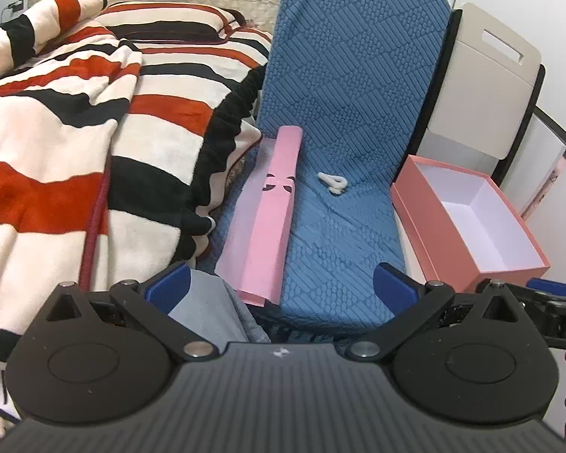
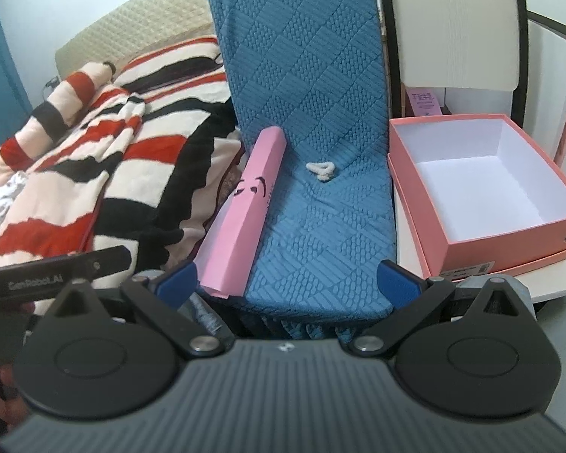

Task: Organize objects
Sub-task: 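Move both grippers toward the pink paper strip on the blue cushion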

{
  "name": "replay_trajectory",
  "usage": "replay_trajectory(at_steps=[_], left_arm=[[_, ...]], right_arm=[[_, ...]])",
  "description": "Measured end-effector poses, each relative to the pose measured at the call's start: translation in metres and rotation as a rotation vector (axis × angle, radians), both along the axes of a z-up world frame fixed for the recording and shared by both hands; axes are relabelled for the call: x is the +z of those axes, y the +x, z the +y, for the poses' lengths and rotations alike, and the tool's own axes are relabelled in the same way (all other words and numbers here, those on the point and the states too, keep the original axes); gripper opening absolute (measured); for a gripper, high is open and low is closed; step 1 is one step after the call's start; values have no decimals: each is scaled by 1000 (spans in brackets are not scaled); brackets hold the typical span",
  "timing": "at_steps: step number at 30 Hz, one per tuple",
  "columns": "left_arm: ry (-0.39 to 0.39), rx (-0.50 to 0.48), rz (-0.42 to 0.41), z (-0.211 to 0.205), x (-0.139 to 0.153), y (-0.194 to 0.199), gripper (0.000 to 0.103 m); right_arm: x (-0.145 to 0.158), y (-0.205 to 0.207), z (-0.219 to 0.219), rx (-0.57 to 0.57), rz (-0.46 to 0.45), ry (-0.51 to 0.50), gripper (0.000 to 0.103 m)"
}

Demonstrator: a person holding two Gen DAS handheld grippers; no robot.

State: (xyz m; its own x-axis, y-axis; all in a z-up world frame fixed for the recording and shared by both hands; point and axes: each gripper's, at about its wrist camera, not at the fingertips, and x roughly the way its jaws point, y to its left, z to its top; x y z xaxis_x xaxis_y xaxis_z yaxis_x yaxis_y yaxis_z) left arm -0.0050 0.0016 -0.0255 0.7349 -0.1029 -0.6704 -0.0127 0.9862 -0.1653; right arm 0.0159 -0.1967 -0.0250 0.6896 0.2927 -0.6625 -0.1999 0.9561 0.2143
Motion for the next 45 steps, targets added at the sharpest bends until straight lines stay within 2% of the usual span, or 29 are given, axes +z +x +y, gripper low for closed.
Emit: replay_trajectory(at_steps=[6,10,22,40,45], left_arm=[[-4,-12,12,-4,-10,-1,103],[-14,-22,8,-7,-11,-5,103],[-24,-36,-17,-4,-12,-12,103],[-61,-11,-14,12,-39,6,103],[-41,-28,-7,9,-45,14,103]], right_arm=[[-6,2,3,23,-10,-5,103],[-4,-4,0,24,-17,33,103],[-6,-12,4,20,-33,26,103],[-26,11,9,18,-38,0,99],[-37,18,10,8,-31,-19,99]])
